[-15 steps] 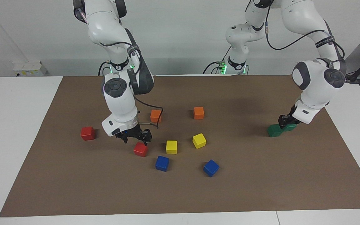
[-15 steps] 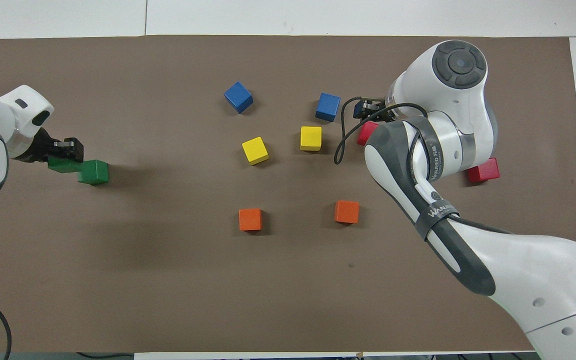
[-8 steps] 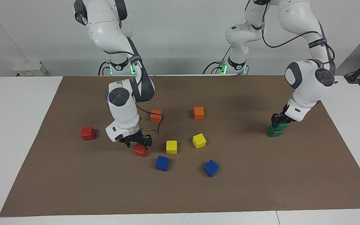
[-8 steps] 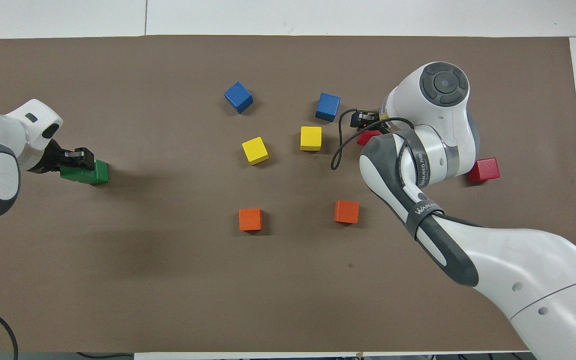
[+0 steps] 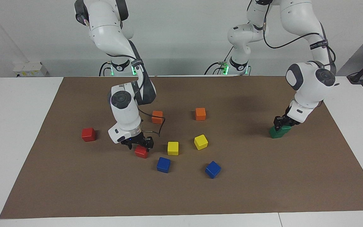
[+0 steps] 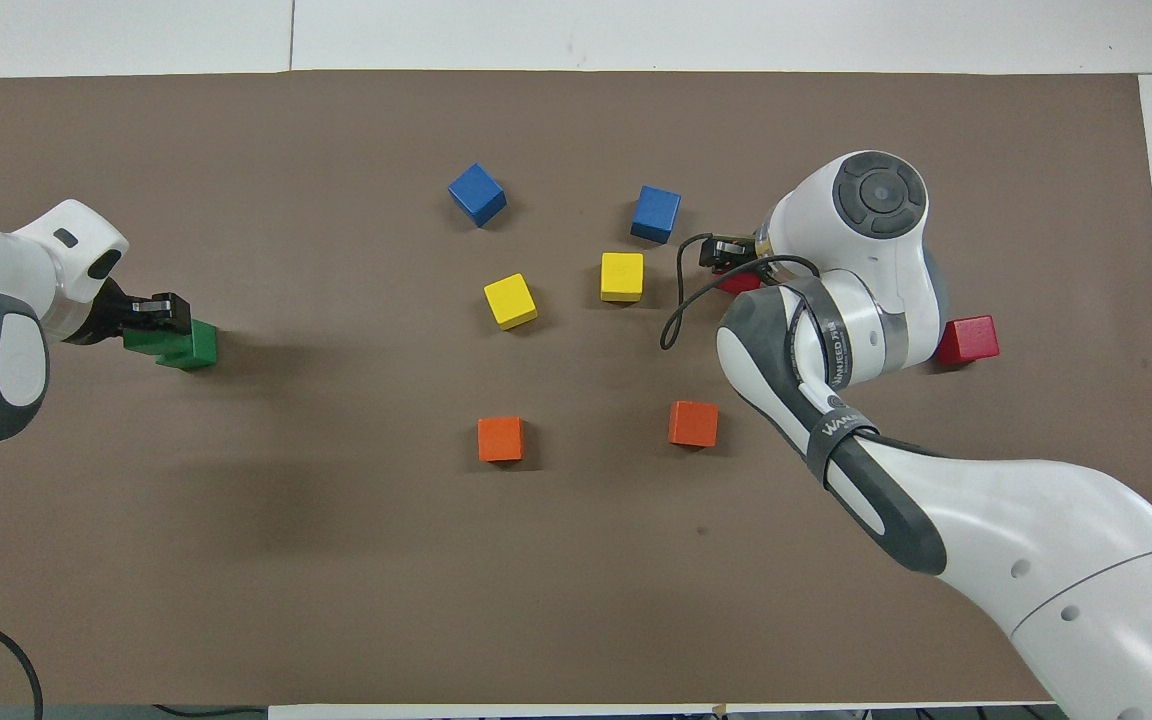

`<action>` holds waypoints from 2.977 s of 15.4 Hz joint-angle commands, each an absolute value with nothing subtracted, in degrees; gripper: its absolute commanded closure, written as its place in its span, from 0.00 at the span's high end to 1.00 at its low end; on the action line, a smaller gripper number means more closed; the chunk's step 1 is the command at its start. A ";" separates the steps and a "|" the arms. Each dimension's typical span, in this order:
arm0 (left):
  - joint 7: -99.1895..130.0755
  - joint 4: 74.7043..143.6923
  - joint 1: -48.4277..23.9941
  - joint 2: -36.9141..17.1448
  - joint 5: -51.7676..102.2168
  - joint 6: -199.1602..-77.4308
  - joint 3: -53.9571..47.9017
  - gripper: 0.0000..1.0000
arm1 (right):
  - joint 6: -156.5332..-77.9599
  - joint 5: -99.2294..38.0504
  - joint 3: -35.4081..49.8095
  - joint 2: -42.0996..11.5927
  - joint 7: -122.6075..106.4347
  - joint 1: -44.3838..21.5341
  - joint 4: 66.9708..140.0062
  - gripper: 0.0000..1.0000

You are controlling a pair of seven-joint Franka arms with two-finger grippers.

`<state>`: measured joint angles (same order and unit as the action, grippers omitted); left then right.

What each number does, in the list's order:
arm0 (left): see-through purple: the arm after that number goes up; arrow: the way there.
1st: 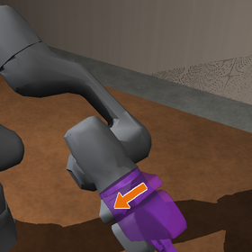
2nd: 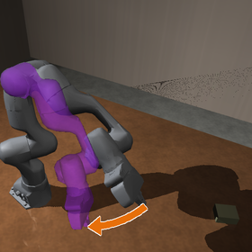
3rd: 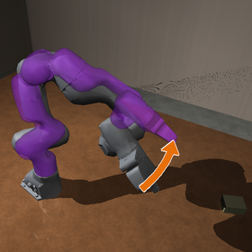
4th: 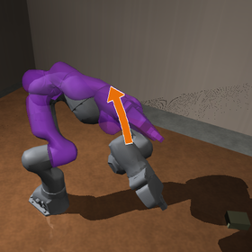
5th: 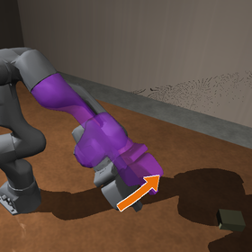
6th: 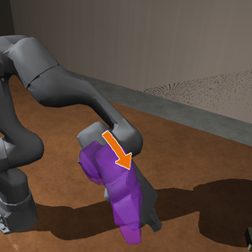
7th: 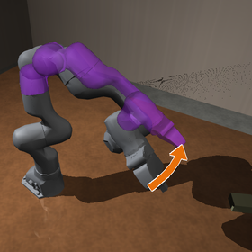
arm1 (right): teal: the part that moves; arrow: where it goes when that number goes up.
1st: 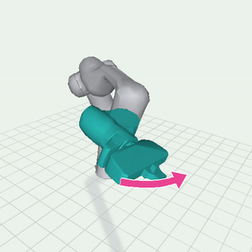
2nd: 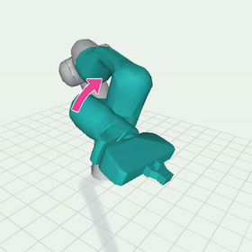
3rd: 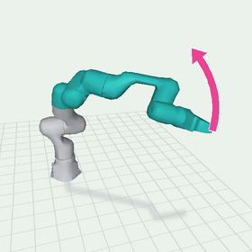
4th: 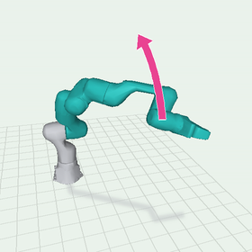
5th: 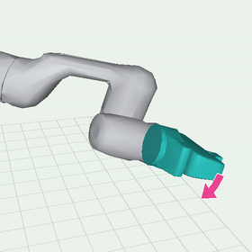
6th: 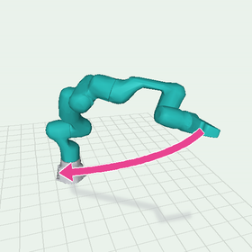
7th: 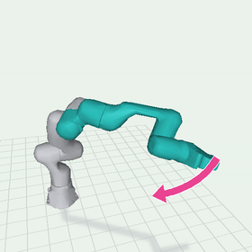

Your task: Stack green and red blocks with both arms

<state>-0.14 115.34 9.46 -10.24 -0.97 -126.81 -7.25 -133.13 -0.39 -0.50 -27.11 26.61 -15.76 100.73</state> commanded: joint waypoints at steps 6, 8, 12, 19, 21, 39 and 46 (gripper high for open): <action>-2.37 117.16 10.81 -9.31 -0.18 -129.11 -7.12 0.00 | -133.86 -1.14 0.00 -25.75 27.33 -15.38 103.10 0.20; -2.37 117.16 10.55 -9.75 -0.18 -129.37 -7.12 0.00 | -132.11 -1.06 0.00 -25.14 26.81 -15.21 102.75 0.00; -2.46 117.16 10.28 -10.02 -0.18 -129.81 -7.12 0.00 | -123.60 -0.18 -0.53 -21.11 20.95 -12.76 100.46 0.00; -2.46 117.95 10.02 -9.93 -0.18 -130.08 -7.12 0.05 | -112.86 -0.18 -0.53 -11.70 -9.36 0.24 100.72 0.00; -2.55 118.30 10.02 -9.93 -0.18 -129.90 -7.12 0.12 | -112.15 -0.18 -0.53 -10.90 -15.09 3.59 102.03 0.00; -2.55 105.13 10.02 -4.84 -0.26 -108.74 -7.38 1.00 | -122.70 -0.88 -0.53 -7.03 -14.33 7.73 115.84 0.02; -2.37 101.79 9.06 0.97 -0.26 -101.61 -7.65 1.00 | -124.45 -1.05 -0.53 -6.94 -14.15 8.17 118.03 0.02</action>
<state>-1.63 103.07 10.02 -0.01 -0.93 -104.49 -7.82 -122.73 -0.37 -1.31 -8.76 -14.88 7.19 115.43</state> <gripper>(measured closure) 0.000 0.449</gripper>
